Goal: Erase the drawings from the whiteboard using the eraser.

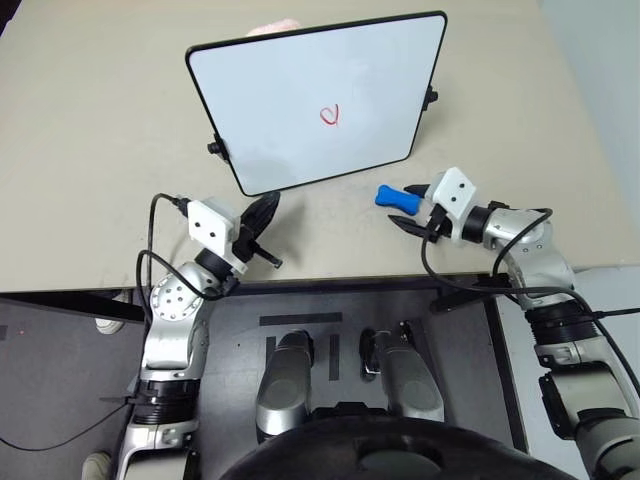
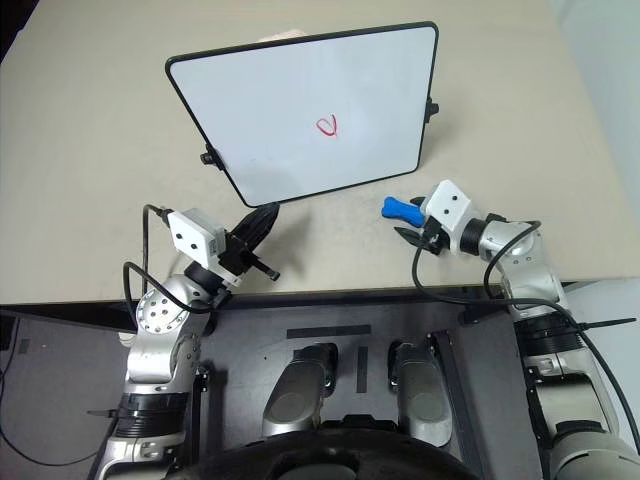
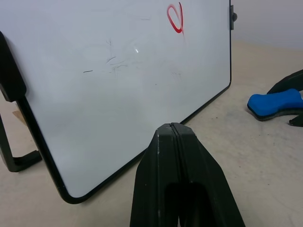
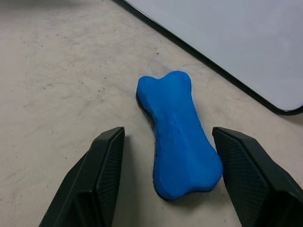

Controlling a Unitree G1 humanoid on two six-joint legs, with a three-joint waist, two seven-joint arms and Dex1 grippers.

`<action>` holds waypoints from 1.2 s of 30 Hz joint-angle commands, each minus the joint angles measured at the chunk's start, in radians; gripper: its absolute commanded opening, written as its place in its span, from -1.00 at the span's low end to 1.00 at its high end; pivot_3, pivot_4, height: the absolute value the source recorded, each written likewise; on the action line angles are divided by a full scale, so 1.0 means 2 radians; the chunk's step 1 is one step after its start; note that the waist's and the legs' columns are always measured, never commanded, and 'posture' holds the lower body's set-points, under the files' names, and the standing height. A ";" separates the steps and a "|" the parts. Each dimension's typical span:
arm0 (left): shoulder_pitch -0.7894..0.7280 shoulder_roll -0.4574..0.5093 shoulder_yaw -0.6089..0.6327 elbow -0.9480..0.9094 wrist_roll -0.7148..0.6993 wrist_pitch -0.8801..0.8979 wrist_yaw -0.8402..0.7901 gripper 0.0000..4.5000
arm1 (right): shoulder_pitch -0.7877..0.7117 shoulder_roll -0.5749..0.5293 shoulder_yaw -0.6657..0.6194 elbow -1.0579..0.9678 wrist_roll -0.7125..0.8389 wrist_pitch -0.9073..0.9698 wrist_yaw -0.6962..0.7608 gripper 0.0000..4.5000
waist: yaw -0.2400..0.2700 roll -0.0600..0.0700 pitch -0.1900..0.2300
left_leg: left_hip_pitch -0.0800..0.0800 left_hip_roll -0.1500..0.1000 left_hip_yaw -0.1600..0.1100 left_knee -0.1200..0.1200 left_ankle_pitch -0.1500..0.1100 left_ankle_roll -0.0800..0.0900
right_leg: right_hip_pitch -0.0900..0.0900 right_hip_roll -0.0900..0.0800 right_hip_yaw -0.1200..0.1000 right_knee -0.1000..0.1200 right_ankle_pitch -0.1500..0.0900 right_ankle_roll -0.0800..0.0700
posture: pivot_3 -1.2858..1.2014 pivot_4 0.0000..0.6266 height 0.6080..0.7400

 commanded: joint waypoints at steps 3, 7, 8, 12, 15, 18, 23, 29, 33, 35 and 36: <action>-0.006 -0.004 -0.006 -0.006 0.002 -0.009 0.001 -1.00 | -0.010 0.001 -0.010 -0.002 0.000 -0.014 -0.004 0.39 | 0.000 0.000 0.000 | 0.000 0.000 0.000 0.000 0.000 0.000 | 0.000 0.000 0.000 0.000 0.000 0.000 | 0.03 -0.52 1.00; -0.006 -0.005 -0.007 -0.006 0.002 -0.010 0.001 -1.00 | -0.014 0.004 -0.011 -0.002 0.002 -0.012 -0.004 0.39 | 0.000 0.000 0.000 | 0.000 0.000 0.000 0.000 0.000 0.000 | 0.000 0.000 0.000 0.000 0.000 0.000 | 0.03 -0.52 1.00; -0.006 -0.005 -0.008 -0.006 0.002 -0.009 0.001 -1.00 | -0.015 0.005 -0.011 0.001 0.002 -0.014 -0.005 0.39 | 0.000 0.000 0.000 | 0.000 0.000 0.000 0.000 0.000 0.000 | 0.000 0.000 0.000 0.000 0.000 0.000 | 0.03 -0.52 1.00; -0.004 -0.006 -0.008 -0.006 0.002 -0.010 0.002 -1.00 | -0.017 0.007 -0.011 0.004 0.003 -0.014 -0.003 0.31 | 0.000 0.000 0.000 | 0.000 0.000 0.000 0.000 0.000 0.000 | 0.000 0.000 0.000 0.000 0.000 0.000 | 0.03 -0.52 1.00; -0.003 -0.006 -0.009 -0.006 0.002 -0.010 0.003 -1.00 | -0.017 0.006 -0.009 0.006 0.001 -0.014 -0.002 0.01 | 0.000 0.000 0.000 | 0.000 0.000 0.000 0.000 0.000 0.000 | 0.000 0.000 0.000 0.000 0.000 0.000 | 0.03 -0.52 1.00; -0.004 -0.007 -0.009 -0.006 0.003 -0.010 0.004 -1.00 | -0.017 0.005 -0.007 0.009 -0.003 -0.014 -0.002 -0.49 | 0.000 0.000 0.000 | 0.000 0.000 0.000 0.000 0.000 0.000 | 0.000 0.000 0.000 0.000 0.000 0.000 | 0.03 -0.52 1.00; -0.004 -0.007 -0.010 -0.006 0.003 -0.008 0.003 -1.00 | -0.015 0.005 -0.006 0.007 -0.008 -0.020 -0.006 -0.91 | 0.000 0.000 0.000 | 0.000 0.000 0.000 0.000 0.000 0.000 | 0.000 0.000 0.000 0.000 0.000 -0.001 | 0.03 -0.52 1.00; -0.006 -0.007 -0.011 -0.003 0.003 -0.008 0.002 -1.00 | -0.038 0.011 -0.022 -0.040 0.004 -0.047 -0.016 -0.91 | -0.001 0.000 0.000 | 0.000 0.000 0.000 0.000 0.000 0.000 | 0.000 0.000 0.000 0.000 0.000 -0.001 | 0.03 -0.52 1.00; -0.009 -0.007 -0.012 0.000 0.003 -0.008 0.001 -1.00 | -0.071 0.026 -0.016 -0.061 -0.010 -0.099 -0.030 -0.91 | -0.003 0.000 0.000 | 0.000 0.000 0.000 0.000 0.000 0.000 | 0.000 0.000 0.000 0.000 0.000 -0.001 | 0.03 -0.52 1.00; -0.013 -0.007 -0.012 0.003 0.003 -0.008 0.001 -1.00 | -0.094 0.045 -0.007 -0.047 -0.027 -0.139 -0.051 -0.91 | -0.004 0.000 0.000 | 0.000 0.000 0.000 0.000 0.000 0.000 | 0.000 0.000 0.000 0.000 0.001 -0.001 | 0.03 -0.52 1.00; -0.015 -0.007 -0.013 0.005 0.003 -0.008 0.001 -1.00 | -0.107 0.053 -0.002 -0.030 -0.044 -0.163 -0.066 -0.91 | -0.004 0.000 0.000 | 0.000 0.000 0.000 0.000 0.000 0.000 | 0.000 0.000 0.000 0.000 0.001 -0.001 | 0.03 -0.52 1.00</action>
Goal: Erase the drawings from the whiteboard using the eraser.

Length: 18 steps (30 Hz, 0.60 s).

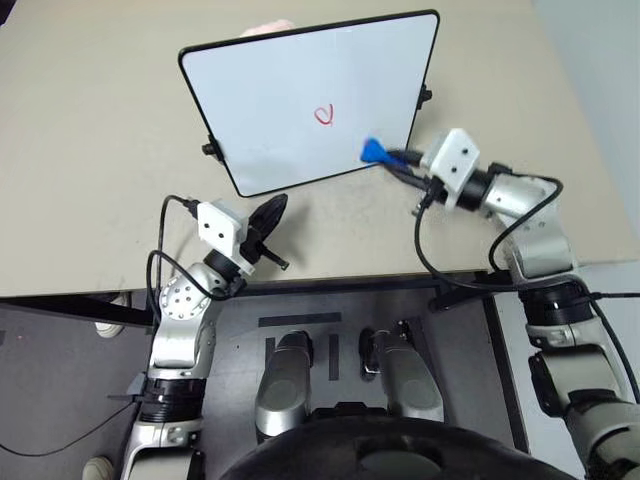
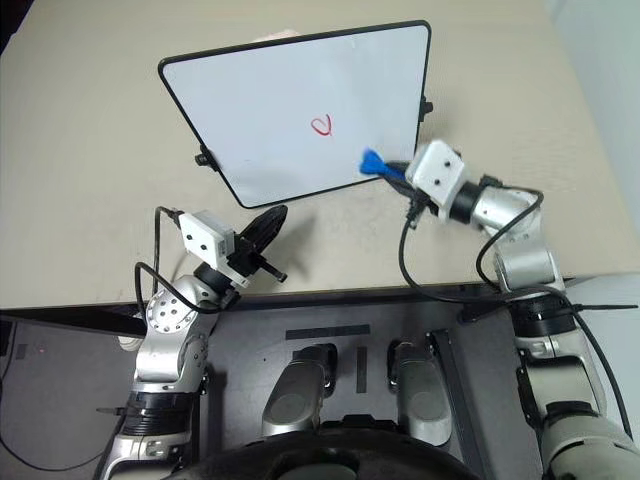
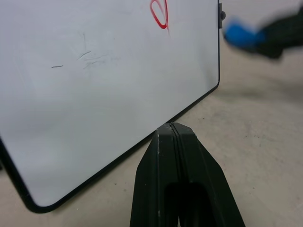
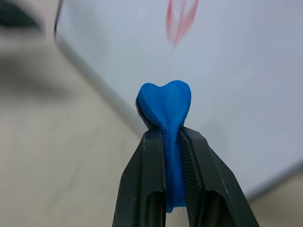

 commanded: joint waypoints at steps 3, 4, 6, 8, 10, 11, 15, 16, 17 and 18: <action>-0.015 -0.001 -0.001 0.001 0.003 -0.009 0.000 -1.00 | -0.058 0.028 0.014 0.062 -0.061 -0.120 -0.059 -0.91 | 0.001 0.000 0.000 | 0.000 0.000 0.000 0.000 0.000 0.000 | 0.000 0.000 0.000 0.000 0.000 -0.001 | 0.03 -0.52 1.00; -0.016 -0.001 -0.001 0.001 0.003 -0.009 0.000 -1.00 | -0.069 0.034 0.017 0.082 -0.068 -0.135 -0.065 -0.91 | 0.002 0.000 0.000 | 0.000 0.000 0.000 0.000 0.000 0.000 | 0.000 0.000 0.000 0.000 0.000 -0.001 | 0.03 -0.52 1.00; -0.017 -0.001 -0.001 0.002 0.004 -0.010 0.001 -1.00 | -0.090 0.041 0.026 0.126 -0.090 -0.169 -0.081 -0.91 | 0.003 0.000 0.000 | 0.000 0.000 0.000 0.000 0.000 0.000 | 0.000 0.000 0.000 0.000 0.001 -0.001 | 0.03 -0.52 1.00; -0.017 -0.001 -0.001 0.002 0.004 -0.011 0.001 -1.00 | -0.104 0.046 0.037 0.167 -0.111 -0.196 -0.094 -0.91 | 0.003 0.000 0.000 | 0.000 0.000 0.000 0.000 0.000 0.000 | -0.001 0.000 0.000 0.000 0.001 -0.001 | 0.03 -0.52 1.00; -0.017 -0.001 0.000 0.002 0.004 -0.012 0.002 -1.00 | -0.119 0.052 0.047 0.218 -0.138 -0.214 -0.119 -0.91 | 0.003 0.000 0.000 | 0.000 0.000 0.000 0.000 0.000 -0.001 | -0.002 0.000 0.000 0.000 0.001 -0.002 | 0.03 -0.52 1.00; -0.017 -0.001 0.000 0.002 0.004 -0.012 0.002 -1.00 | -0.124 0.055 0.052 0.241 -0.147 -0.221 -0.128 -0.91 | 0.003 0.000 0.000 | 0.000 0.000 0.000 0.000 -0.001 -0.001 | -0.002 0.000 0.000 0.001 0.001 -0.002 | 0.03 -0.52 1.00; -0.014 -0.002 0.001 0.000 0.005 -0.014 0.005 -1.00 | -0.131 0.064 0.066 0.295 -0.163 -0.253 -0.140 -0.91 | 0.002 0.000 0.000 | 0.000 0.000 0.000 0.000 -0.001 -0.002 | -0.003 -0.001 0.000 0.001 0.002 -0.003 | 0.03 -0.52 1.00; -0.014 -0.002 0.002 -0.001 0.005 -0.014 0.006 -1.00 | -0.129 0.066 0.068 0.299 -0.162 -0.258 -0.136 -0.91 | 0.002 0.000 0.000 | 0.000 0.000 0.000 0.000 -0.001 -0.002 | -0.003 -0.001 0.000 0.001 0.002 -0.003 | 0.03 -0.52 1.00; -0.013 -0.002 0.002 -0.001 0.005 -0.014 0.006 -1.00 | -0.127 0.066 0.070 0.301 -0.160 -0.262 -0.132 -0.91 | 0.002 0.000 0.000 | 0.000 0.000 0.000 0.000 -0.002 -0.003 | -0.003 -0.001 0.000 0.001 0.002 -0.003 | 0.03 -0.52 1.00; -0.012 -0.002 0.003 -0.002 0.005 -0.015 0.007 -1.00 | -0.126 0.066 0.072 0.301 -0.159 -0.266 -0.129 -0.91 | 0.001 0.000 0.000 | 0.000 0.000 0.000 0.000 -0.002 -0.004 | -0.003 -0.001 0.000 0.002 0.002 -0.004 | 0.03 -0.52 1.00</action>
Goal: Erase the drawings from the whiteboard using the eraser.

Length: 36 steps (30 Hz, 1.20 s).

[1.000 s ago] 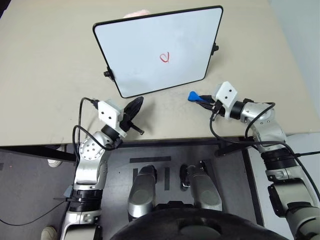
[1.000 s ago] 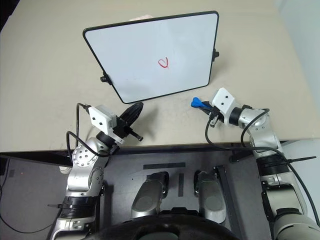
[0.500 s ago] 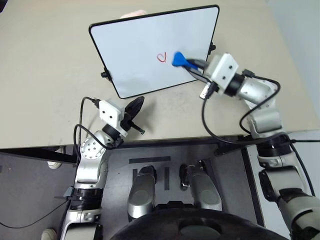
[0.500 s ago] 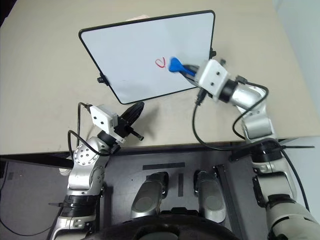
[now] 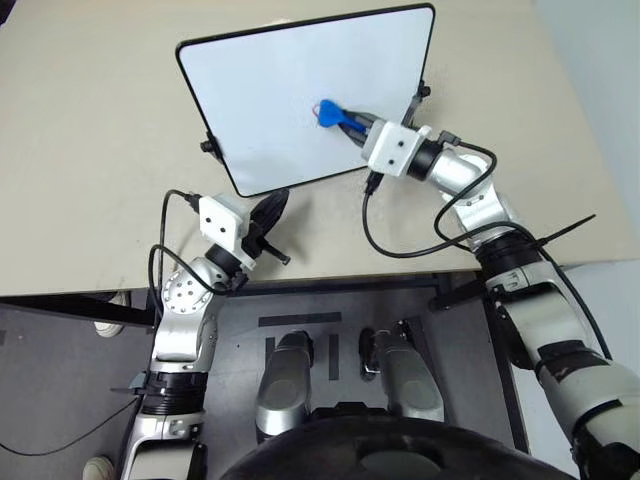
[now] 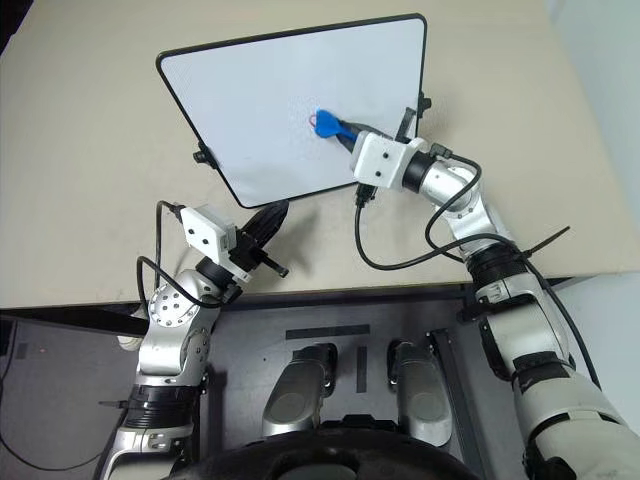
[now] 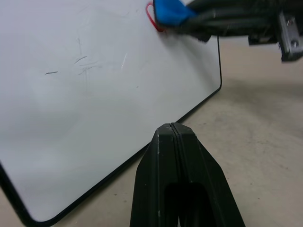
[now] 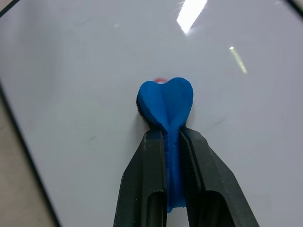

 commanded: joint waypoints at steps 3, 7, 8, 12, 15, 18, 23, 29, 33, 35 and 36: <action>0.005 -0.001 0.005 -0.015 0.002 -0.011 0.004 -1.00 | -0.001 -0.002 0.003 0.003 -0.003 -0.021 -0.002 -0.91 | -0.001 0.000 0.000 | 0.000 0.000 0.000 0.000 -0.001 -0.002 | 0.000 0.000 0.000 0.000 0.001 0.000 | 0.03 -0.52 1.00; 0.006 -0.002 0.004 -0.016 0.003 -0.010 0.004 -1.00 | -0.025 -0.004 -0.014 0.000 -0.007 -0.032 -0.036 -0.91 | -0.002 0.000 0.000 | 0.000 0.000 0.000 0.000 -0.001 -0.002 | -0.001 0.000 0.000 0.001 0.001 -0.001 | 0.03 -0.52 1.00; 0.006 -0.002 0.004 -0.016 0.003 -0.010 0.004 -1.00 | -0.030 -0.004 -0.016 -0.002 -0.006 -0.034 -0.041 -0.91 | -0.002 0.000 0.000 | 0.000 0.000 0.000 0.000 -0.001 -0.002 | -0.001 0.000 0.000 0.001 0.001 -0.001 | 0.03 -0.52 1.00; 0.004 -0.003 0.003 -0.016 0.004 -0.008 0.003 -1.00 | -0.044 -0.001 -0.022 -0.008 -0.002 -0.038 -0.051 -0.91 | -0.003 0.000 0.000 | 0.000 0.000 0.000 0.000 0.000 -0.001 | -0.001 0.000 0.000 0.001 0.001 -0.001 | 0.03 -0.52 1.00; 0.002 -0.003 0.002 -0.014 0.003 -0.008 0.002 -1.00 | -0.040 0.003 -0.010 0.003 -0.013 -0.037 -0.050 -0.91 | -0.003 0.000 0.000 | 0.000 0.000 0.000 0.000 0.000 -0.001 | -0.001 0.000 0.000 0.000 0.000 -0.001 | 0.03 -0.52 1.00; 0.001 -0.003 0.002 -0.013 0.003 -0.007 0.001 -1.00 | -0.026 0.008 0.003 0.019 -0.021 -0.036 -0.042 -0.91 | -0.003 0.000 0.000 | 0.000 0.000 0.000 0.000 0.000 -0.001 | -0.001 0.000 0.000 0.000 0.000 -0.001 | 0.03 -0.52 1.00; 0.001 -0.002 0.003 -0.012 0.002 -0.008 -0.002 -1.00 | -0.007 0.009 0.023 0.034 -0.035 -0.047 -0.038 -0.91 | -0.003 0.000 0.000 | 0.000 0.000 0.000 0.000 -0.001 -0.002 | -0.001 0.000 0.000 0.001 0.000 -0.001 | 0.03 -0.52 1.00; 0.000 -0.001 0.004 -0.012 0.002 -0.006 -0.003 -1.00 | -0.024 0.006 0.010 0.023 -0.039 -0.057 -0.064 -0.91 | -0.003 0.000 0.000 | 0.000 0.000 0.000 0.000 -0.001 -0.003 | -0.002 0.000 0.000 0.001 0.001 -0.001 | 0.03 -0.52 1.00; -0.001 -0.002 0.003 -0.013 0.002 -0.006 -0.003 -1.00 | -0.044 0.006 -0.003 0.011 -0.040 -0.066 -0.095 -0.91 | -0.003 0.000 0.000 | -0.001 0.000 0.000 0.000 -0.001 -0.003 | -0.002 0.000 0.000 0.001 0.001 -0.001 | 0.03 -0.52 1.00; -0.002 -0.002 0.002 -0.012 0.002 -0.006 -0.003 -1.00 | -0.052 0.006 -0.007 0.007 -0.041 -0.067 -0.105 -0.91 | -0.003 0.000 0.000 | -0.001 0.000 0.000 0.000 -0.001 -0.003 | -0.002 0.000 0.000 0.001 0.001 -0.001 | 0.03 -0.52 1.00; -0.002 -0.002 0.002 -0.012 0.002 -0.006 -0.003 -1.00 | -0.053 0.006 -0.006 0.008 -0.041 -0.065 -0.106 -0.91 | -0.003 0.000 0.000 | -0.001 0.000 0.000 0.000 -0.001 -0.003 | -0.002 0.000 0.000 0.001 0.001 -0.001 | 0.03 -0.52 1.00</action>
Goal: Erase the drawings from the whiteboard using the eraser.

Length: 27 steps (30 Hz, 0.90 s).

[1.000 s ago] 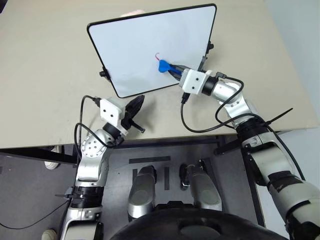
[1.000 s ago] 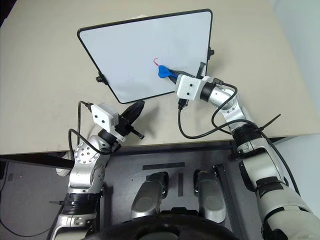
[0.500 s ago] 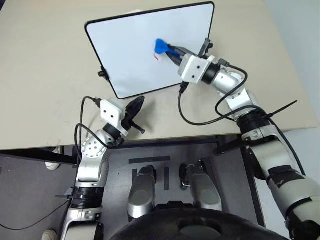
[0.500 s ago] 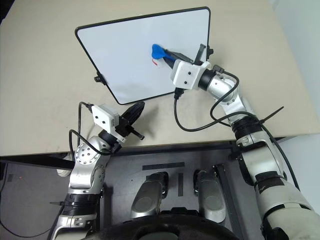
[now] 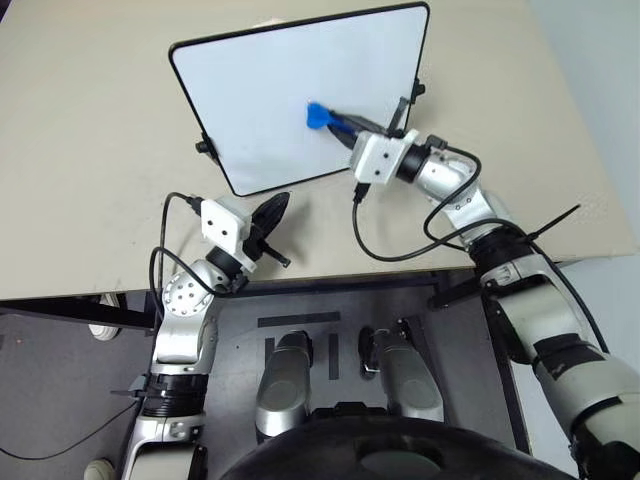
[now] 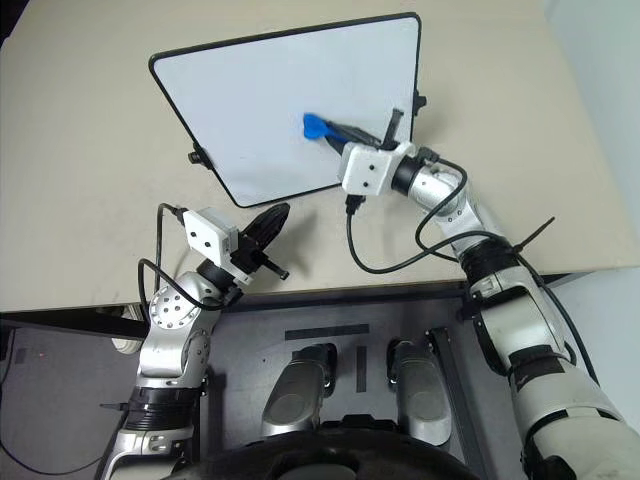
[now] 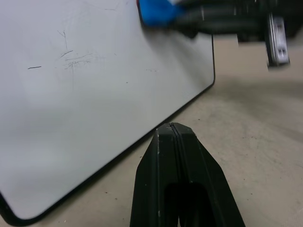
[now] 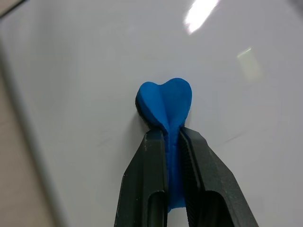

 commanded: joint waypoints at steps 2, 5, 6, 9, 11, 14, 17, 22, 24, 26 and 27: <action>-0.007 0.000 0.002 -0.012 -0.004 -0.006 0.000 -1.00 | -0.014 -0.003 -0.010 -0.017 -0.002 -0.006 -0.017 -0.91 | 0.000 0.000 0.000 | 0.000 0.000 0.000 0.000 0.000 0.000 | 0.000 0.000 0.000 0.000 0.000 0.000 | 0.03 -0.52 1.00; -0.009 -0.001 0.002 -0.010 -0.004 -0.007 -0.001 -1.00 | 0.000 -0.003 0.007 -0.002 -0.009 -0.002 -0.002 -0.91 | 0.000 0.000 0.000 | 0.000 0.000 0.000 0.000 0.000 0.000 | 0.000 0.000 0.000 0.000 0.000 0.000 | 0.03 -0.52 1.00; -0.009 -0.001 0.002 -0.009 -0.004 -0.007 -0.001 -1.00 | 0.005 -0.004 0.013 0.002 -0.015 -0.002 -0.002 -0.91 | 0.000 0.000 0.000 | 0.000 0.000 0.000 0.000 0.000 0.000 | 0.000 0.000 0.000 0.000 0.000 0.000 | 0.03 -0.52 1.00; -0.011 -0.001 0.001 -0.007 -0.003 -0.008 -0.001 -1.00 | 0.018 -0.005 0.021 0.010 -0.023 -0.002 0.001 -0.91 | 0.000 0.000 0.000 | 0.000 0.000 0.000 0.000 0.000 0.000 | 0.000 0.000 0.000 0.000 0.000 0.000 | 0.03 -0.52 1.00; -0.010 -0.001 0.001 -0.008 -0.003 -0.008 -0.001 -1.00 | 0.025 -0.006 0.026 0.013 -0.025 -0.001 0.006 -0.91 | 0.000 0.000 0.000 | 0.000 0.000 0.000 0.000 0.000 0.000 | 0.000 0.000 0.000 0.000 0.000 0.000 | 0.03 -0.52 1.00; -0.010 -0.001 0.001 -0.008 -0.003 -0.008 -0.002 -1.00 | 0.027 -0.008 0.025 0.010 -0.028 0.001 0.003 -0.91 | 0.000 0.000 0.000 | 0.000 0.000 0.000 0.000 0.000 -0.001 | 0.000 0.000 0.000 0.000 0.000 0.000 | 0.03 -0.52 1.00; -0.009 -0.002 -0.001 -0.009 -0.003 -0.007 -0.002 -1.00 | 0.020 -0.012 0.011 0.005 -0.029 0.004 -0.016 -0.91 | 0.000 0.000 0.000 | 0.000 0.000 0.000 0.000 0.000 -0.001 | 0.000 0.000 0.000 0.000 0.000 0.000 | 0.03 -0.52 1.00; -0.009 -0.002 -0.002 -0.010 -0.003 -0.007 -0.002 -1.00 | 0.000 -0.020 -0.009 0.000 -0.030 0.010 -0.053 -0.91 | 0.000 0.000 0.000 | 0.000 0.000 0.000 0.000 0.000 -0.001 | 0.000 0.000 0.000 0.000 0.000 0.000 | 0.03 -0.52 1.00; -0.009 -0.002 -0.002 -0.009 -0.003 -0.007 -0.002 -1.00 | -0.005 -0.022 -0.009 0.000 -0.030 0.011 -0.059 -0.91 | 0.000 0.000 0.000 | 0.000 0.000 0.000 0.000 0.000 -0.001 | 0.000 0.000 0.000 0.000 0.000 0.000 | 0.03 -0.52 1.00; -0.010 -0.003 -0.002 -0.009 -0.003 -0.007 -0.002 -1.00 | -0.005 -0.022 -0.009 0.000 -0.029 0.011 -0.062 -0.91 | 0.000 0.000 0.000 | 0.000 0.000 0.000 0.000 0.000 -0.001 | 0.000 0.000 0.000 0.000 0.001 0.000 | 0.03 -0.52 1.00; -0.010 -0.003 -0.002 -0.009 -0.003 -0.007 -0.002 -1.00 | -0.004 -0.021 -0.008 0.001 -0.029 0.011 -0.064 -0.91 | 0.000 0.000 0.000 | 0.000 0.000 0.000 0.000 0.000 -0.001 | 0.000 0.000 0.000 0.000 0.001 -0.001 | 0.03 -0.52 1.00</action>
